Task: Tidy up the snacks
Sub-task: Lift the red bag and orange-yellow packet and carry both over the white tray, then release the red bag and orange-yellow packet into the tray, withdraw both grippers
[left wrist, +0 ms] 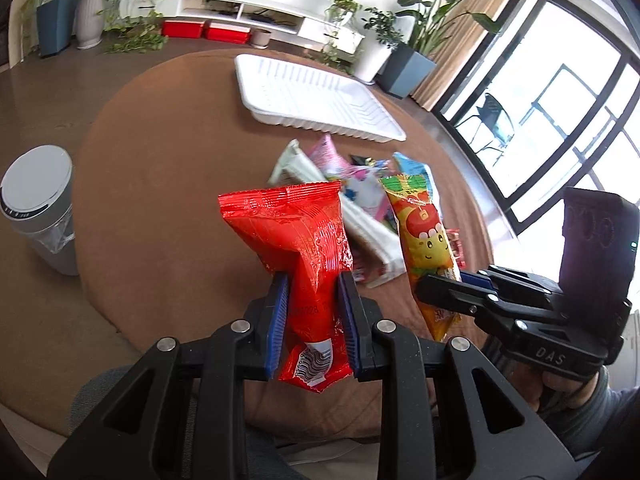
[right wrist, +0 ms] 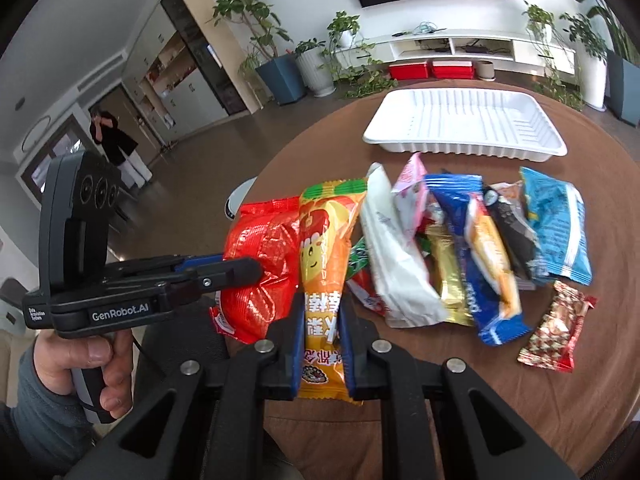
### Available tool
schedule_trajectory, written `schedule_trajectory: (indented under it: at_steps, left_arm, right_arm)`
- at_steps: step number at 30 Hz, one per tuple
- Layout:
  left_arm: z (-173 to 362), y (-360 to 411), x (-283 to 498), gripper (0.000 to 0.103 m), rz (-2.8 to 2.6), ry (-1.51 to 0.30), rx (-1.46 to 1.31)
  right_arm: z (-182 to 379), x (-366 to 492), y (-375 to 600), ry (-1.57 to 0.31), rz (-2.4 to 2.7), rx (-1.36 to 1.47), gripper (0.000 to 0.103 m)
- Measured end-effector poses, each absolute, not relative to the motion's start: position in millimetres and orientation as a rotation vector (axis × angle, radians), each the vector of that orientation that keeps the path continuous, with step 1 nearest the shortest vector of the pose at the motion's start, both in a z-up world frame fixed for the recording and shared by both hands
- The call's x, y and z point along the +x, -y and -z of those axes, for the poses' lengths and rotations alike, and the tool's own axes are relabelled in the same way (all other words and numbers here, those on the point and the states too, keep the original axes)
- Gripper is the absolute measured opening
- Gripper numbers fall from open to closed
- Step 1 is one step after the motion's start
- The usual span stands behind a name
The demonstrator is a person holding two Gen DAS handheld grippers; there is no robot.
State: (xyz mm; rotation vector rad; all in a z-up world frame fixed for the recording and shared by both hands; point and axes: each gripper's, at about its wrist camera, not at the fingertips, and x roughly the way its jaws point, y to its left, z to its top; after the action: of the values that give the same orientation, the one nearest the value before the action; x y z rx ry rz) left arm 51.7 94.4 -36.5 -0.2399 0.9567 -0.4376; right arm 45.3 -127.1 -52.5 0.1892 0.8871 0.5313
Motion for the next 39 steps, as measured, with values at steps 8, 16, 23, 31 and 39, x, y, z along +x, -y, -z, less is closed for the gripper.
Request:
schedule_trajectory:
  at_steps: [8, 16, 23, 31, 39]
  left_arm:
    - [11.3, -71.4, 78.1, 0.023, 0.482, -0.925, -0.208]
    - [-14.1, -69.0, 137.6, 0.023, 0.461, -0.902, -0.192]
    - [-46.3, -68.0, 206.1, 0.023, 0.404, -0.881, -0.118]
    - [-30.5, -36.9, 305.5, 0.023, 0.349, -0.95, -0.03]
    - [25.0, -13.8, 343.3, 0.023, 0.343, -1.017, 0.036]
  right_arm:
    - [39.0, 50.7, 191.0, -0.827, -0.418, 0.288, 0.017]
    - [24.8, 76.6, 262.9, -0.758, -0.257, 0.339, 0.017]
    - [6.0, 136.2, 298.1, -0.727, -0.187, 0.313, 0.017]
    - [23.7, 251.4, 255.9, -0.873, -0.294, 0.159, 0.017]
    - [65.5, 311.1, 254.3, -0.979, -0.272, 0.177, 0.017]
